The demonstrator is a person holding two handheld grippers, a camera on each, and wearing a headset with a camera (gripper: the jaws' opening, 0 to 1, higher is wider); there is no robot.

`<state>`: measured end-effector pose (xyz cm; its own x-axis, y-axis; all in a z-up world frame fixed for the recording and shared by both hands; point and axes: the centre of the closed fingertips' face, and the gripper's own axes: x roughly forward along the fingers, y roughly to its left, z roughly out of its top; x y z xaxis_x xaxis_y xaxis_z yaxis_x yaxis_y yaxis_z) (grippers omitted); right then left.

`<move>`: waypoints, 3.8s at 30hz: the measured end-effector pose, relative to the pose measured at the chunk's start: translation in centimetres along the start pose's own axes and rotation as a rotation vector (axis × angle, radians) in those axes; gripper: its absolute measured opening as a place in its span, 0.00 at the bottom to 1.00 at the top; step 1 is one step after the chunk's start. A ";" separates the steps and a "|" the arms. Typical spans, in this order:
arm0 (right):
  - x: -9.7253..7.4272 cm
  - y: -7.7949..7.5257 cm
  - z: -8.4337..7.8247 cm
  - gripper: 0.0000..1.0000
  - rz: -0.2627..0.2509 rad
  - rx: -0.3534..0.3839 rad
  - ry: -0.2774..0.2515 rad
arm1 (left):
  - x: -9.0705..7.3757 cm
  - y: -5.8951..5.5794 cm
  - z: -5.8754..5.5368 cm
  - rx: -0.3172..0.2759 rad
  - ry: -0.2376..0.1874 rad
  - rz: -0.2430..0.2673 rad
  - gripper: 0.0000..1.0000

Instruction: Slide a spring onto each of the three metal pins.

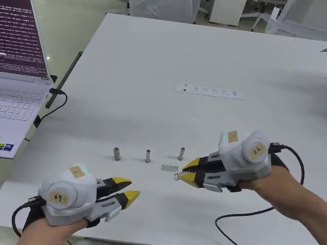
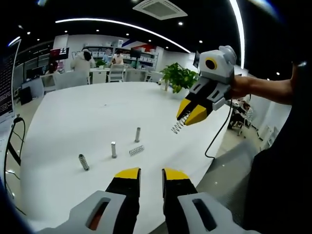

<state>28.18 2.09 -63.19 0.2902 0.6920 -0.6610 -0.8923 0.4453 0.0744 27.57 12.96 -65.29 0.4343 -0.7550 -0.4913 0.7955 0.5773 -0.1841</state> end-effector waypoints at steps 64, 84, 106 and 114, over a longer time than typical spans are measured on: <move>12.3 -8.8 2.5 0.08 0.091 -0.151 0.290 | -6.0 8.2 -2.3 -0.114 0.044 0.198 0.58; 14.0 -8.3 1.2 0.08 0.138 -0.224 0.365 | -6.6 8.5 -1.9 -0.112 0.043 0.208 0.56; 15.8 -8.0 0.5 0.09 0.169 -0.290 0.406 | -6.6 8.7 -1.8 -0.118 0.054 0.207 0.55; 16.8 -8.0 -0.2 0.09 0.180 -0.323 0.434 | -6.8 8.9 -1.6 -0.121 0.042 0.211 0.55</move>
<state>40.07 10.01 -75.02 0.0158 0.4138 -0.9102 -0.9948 0.0984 0.0275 31.05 23.70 -64.92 0.5651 -0.6019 -0.5643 0.6319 0.7555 -0.1730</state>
